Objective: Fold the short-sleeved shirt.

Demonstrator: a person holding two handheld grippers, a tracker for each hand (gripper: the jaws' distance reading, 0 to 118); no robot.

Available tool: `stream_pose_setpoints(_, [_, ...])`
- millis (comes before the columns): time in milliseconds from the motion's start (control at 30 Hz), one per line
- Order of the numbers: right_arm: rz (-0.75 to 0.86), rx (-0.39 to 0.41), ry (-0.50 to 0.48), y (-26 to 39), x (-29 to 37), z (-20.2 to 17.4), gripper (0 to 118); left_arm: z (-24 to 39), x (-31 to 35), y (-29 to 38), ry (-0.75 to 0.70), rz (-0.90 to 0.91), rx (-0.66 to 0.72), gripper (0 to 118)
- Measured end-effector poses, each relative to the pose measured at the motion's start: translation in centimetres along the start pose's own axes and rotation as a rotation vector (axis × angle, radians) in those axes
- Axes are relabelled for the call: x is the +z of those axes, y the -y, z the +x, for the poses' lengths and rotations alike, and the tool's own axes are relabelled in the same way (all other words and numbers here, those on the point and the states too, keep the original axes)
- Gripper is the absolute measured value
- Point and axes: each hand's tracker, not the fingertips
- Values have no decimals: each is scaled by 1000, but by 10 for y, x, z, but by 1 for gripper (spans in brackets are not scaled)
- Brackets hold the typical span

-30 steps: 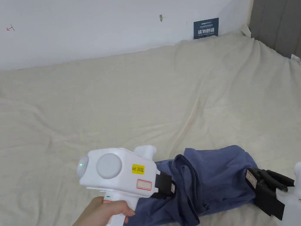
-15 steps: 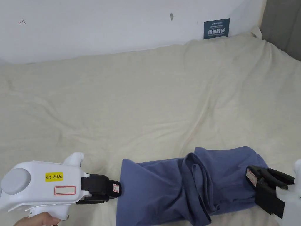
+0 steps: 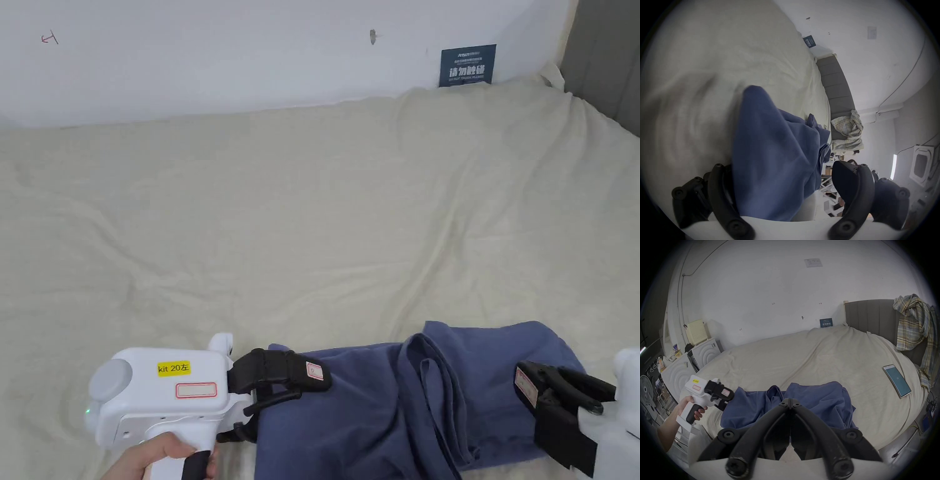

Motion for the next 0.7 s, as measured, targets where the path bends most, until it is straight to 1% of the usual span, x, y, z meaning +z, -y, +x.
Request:
stream_pose_setpoints(100, [-7,1,5,-1,-2,2,0,3,-5,-4,21,-8,-23,103])
stream_pose_setpoints(133, [-11,3,8,-1,-2,2,0,6,-2,-4,-19,-9,-40,87])
stream_pose_setpoints(167, [-12,3,9,-1,-3,4,0,8,2,-4,-104,-12,-78,61])
stream_pose_setpoints(200, [-12,3,10,-1,-3,5,0,8,5,-4,-179,-11,-104,20])
stream_pose_setpoints(233, [-14,-1,12,-1,-4,6,0,5,6,-2,-264,-20,-120,10])
stream_pose_setpoints(267, [-16,-6,13,-1,-5,6,0,-3,8,-1,-215,-70,-97,10])
stream_pose_setpoints(300, [-19,-12,9,-1,-5,6,0,-9,13,-2,-111,-61,-51,10])
stream_pose_setpoints(333, [-20,-17,7,-1,-5,6,0,-9,17,-1,-103,-52,-33,10])
stream_pose_setpoints(400, [-20,-19,6,-1,-5,6,0,-5,25,2,-187,-33,-108,10])
stream_pose_setpoints(433, [-20,-17,6,-1,-5,5,0,-4,29,2,-203,-34,-120,10])
stream_pose_setpoints(500, [-21,-10,8,-1,-6,3,0,-1,40,3,-195,-40,-113,10])
stream_pose_setpoints(567, [-19,-7,9,-2,-5,1,0,-3,60,1,-224,-7,-117,10])
stream_pose_setpoints(700, [-16,-4,4,-1,-3,-2,0,-13,120,2,-296,81,-93,10])
